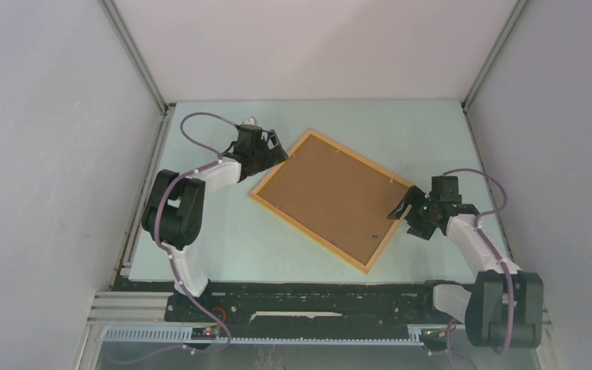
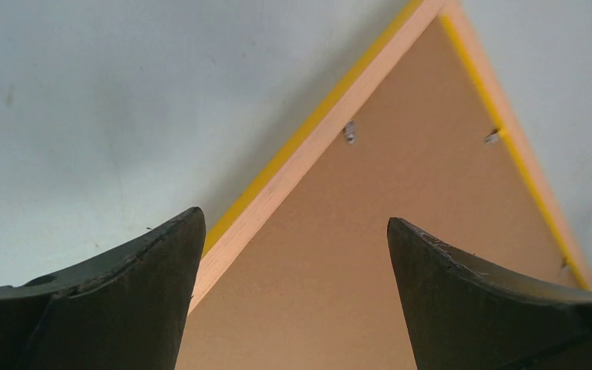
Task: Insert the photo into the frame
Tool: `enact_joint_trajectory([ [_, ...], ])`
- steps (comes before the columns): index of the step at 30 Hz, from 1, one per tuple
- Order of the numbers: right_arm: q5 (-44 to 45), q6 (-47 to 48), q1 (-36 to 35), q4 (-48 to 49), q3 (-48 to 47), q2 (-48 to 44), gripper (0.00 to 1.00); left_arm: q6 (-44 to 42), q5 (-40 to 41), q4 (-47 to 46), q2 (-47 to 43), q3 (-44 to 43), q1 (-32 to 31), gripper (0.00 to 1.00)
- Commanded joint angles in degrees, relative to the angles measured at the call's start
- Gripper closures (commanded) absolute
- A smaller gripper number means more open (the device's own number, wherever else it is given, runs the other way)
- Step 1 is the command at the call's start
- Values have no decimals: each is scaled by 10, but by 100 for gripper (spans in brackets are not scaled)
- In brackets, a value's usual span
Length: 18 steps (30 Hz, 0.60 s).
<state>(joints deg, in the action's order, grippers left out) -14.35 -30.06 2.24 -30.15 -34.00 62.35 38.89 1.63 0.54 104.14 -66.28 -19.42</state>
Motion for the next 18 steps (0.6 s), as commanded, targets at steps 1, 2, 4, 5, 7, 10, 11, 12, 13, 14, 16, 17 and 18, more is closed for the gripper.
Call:
enact_joint_trajectory([
  [1,-29,-6,5,67,-5,58,18,-20,-29,10,29,-45,-5,5],
  [2,-37,-4,3,85,-5,72,18,-11,-44,10,38,-47,-4,5],
  [4,-54,-2,3,109,-14,113,19,3,-73,7,57,-51,-5,5],
  [5,-55,-2,1,115,-23,130,19,13,-84,5,66,-52,-4,5],
  [7,-56,-1,-7,127,-43,162,19,38,-100,-12,76,-45,-3,5],
  [10,-39,11,-28,120,-102,210,19,92,-143,-95,75,9,-4,4],
  [11,-29,17,-39,114,-125,227,19,107,-148,-119,71,27,-4,5],
  [12,-20,25,-46,107,-147,245,19,118,-148,-137,65,42,-4,4],
  [13,-16,31,-51,100,-167,260,19,128,-144,-150,59,56,-4,5],
  [14,-17,35,-53,93,-187,276,19,136,-144,-165,51,69,-4,5],
  [16,-8,42,-57,83,-221,301,20,152,-148,-189,39,91,-4,5],
  [17,-1,46,-60,79,-235,312,20,160,-152,-200,32,102,-5,5],
  [18,2,50,-62,74,-250,321,20,168,-153,-212,24,116,-7,5],
])
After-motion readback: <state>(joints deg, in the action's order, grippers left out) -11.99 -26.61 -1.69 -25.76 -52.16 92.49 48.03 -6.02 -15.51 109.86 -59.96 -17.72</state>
